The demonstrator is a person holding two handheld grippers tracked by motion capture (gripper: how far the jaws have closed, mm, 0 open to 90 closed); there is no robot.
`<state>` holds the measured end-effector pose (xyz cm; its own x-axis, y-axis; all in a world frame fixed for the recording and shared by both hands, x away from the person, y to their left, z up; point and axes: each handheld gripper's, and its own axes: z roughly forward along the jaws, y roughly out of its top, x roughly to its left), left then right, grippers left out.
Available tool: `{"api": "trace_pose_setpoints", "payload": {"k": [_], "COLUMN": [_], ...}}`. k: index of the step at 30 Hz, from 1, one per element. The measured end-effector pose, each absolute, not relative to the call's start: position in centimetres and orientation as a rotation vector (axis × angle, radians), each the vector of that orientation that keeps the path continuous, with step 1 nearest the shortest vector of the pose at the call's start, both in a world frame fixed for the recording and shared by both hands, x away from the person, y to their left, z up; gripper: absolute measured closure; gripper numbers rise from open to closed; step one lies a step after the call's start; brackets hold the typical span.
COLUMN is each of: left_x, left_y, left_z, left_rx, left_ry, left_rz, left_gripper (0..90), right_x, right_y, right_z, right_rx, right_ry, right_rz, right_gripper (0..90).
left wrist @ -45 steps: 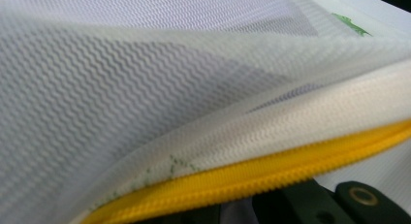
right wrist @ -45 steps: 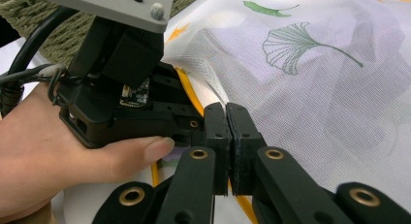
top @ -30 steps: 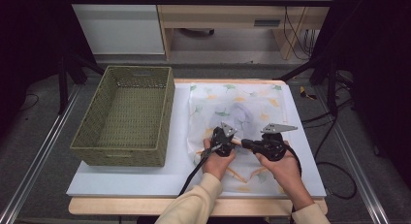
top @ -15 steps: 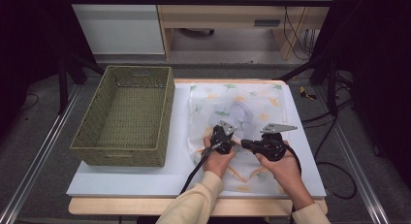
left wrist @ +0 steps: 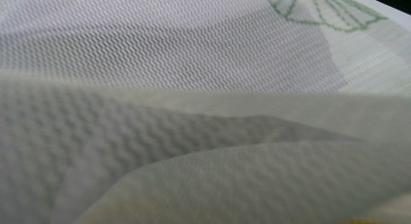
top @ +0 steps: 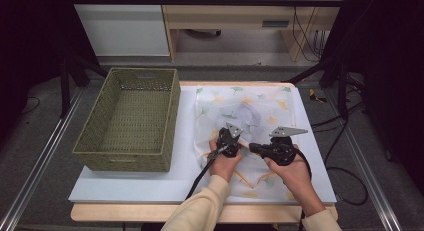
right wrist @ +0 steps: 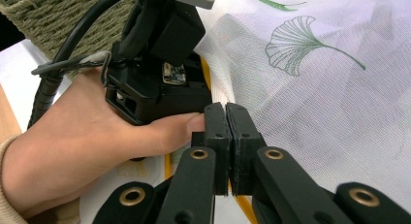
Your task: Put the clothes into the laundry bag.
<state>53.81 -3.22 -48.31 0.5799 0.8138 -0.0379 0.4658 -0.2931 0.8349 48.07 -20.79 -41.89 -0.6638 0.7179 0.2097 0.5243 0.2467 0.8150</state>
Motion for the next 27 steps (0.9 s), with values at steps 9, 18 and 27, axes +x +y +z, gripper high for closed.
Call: {"api": "trace_pose_setpoints", "payload": {"k": [9, 18, 27], "left_x": [54.11, 54.37, 54.43], "left_y": [-3.35, -3.36, -3.42], "left_z": [-48.26, -48.27, -48.28], "left_rx": [1.946, 1.94, 1.935], "left_ry": [1.028, 1.032, 1.035], "left_rz": [0.509, 0.504, 0.508], "left_gripper": [90.0, 90.0, 90.0], "right_x": [48.14, 48.2, 48.29], "right_y": [-20.72, -20.44, -20.39], "right_z": [-41.75, -41.65, -41.52], "right_rx": [1.174, 1.168, 1.173], "right_ry": [2.305, 2.313, 2.31], "right_rz": [1.377, 1.37, 1.369], "right_gripper": [88.9, 88.9, 88.9]}}
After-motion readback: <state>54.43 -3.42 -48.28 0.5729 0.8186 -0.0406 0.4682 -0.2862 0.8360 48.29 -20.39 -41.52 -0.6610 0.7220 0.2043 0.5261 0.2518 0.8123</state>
